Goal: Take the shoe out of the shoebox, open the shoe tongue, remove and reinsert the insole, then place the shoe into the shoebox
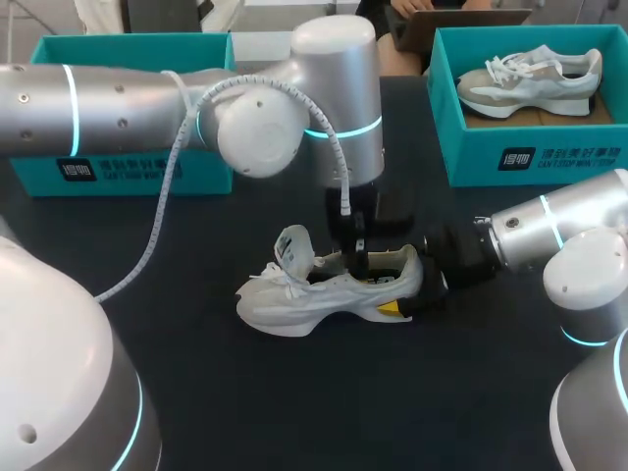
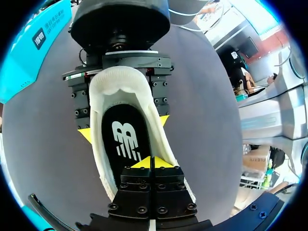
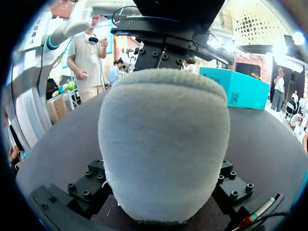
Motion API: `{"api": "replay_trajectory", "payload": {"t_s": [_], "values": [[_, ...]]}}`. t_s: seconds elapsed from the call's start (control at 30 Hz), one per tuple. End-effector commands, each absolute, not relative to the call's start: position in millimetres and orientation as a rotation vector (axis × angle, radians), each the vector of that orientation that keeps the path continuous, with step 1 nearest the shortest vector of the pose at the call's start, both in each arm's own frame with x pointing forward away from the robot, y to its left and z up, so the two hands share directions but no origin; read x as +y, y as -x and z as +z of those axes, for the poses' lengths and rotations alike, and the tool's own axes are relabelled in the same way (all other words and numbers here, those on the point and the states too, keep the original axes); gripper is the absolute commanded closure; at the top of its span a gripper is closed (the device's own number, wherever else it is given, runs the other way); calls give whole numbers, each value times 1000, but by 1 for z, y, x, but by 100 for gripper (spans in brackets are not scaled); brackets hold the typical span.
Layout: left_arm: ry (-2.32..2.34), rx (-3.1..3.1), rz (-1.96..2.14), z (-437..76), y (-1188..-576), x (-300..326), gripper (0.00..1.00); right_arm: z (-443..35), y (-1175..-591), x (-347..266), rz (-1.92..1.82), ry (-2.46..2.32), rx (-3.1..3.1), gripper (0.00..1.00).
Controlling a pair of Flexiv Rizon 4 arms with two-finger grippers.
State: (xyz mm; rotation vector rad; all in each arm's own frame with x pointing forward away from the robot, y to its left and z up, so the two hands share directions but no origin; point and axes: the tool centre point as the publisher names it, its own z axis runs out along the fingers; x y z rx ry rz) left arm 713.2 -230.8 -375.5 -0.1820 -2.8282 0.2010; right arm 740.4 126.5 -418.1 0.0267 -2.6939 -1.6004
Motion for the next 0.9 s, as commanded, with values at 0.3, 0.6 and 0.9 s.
{"api": "replay_trajectory", "payload": {"t_s": [0.3, 0.6, 0.9], "values": [[168, -2872, 216, -385, -699, -228, 69, -425, -742, 129, -1596, -25, -2697, 100], [166, -2884, 199, -401, -700, -226, 69, -425, -742, 129, -1596, -25, -2697, 100], [165, -2883, 173, -421, -701, -223, 100, -425, -742, 129, -1596, -25, -2697, 100]]}}
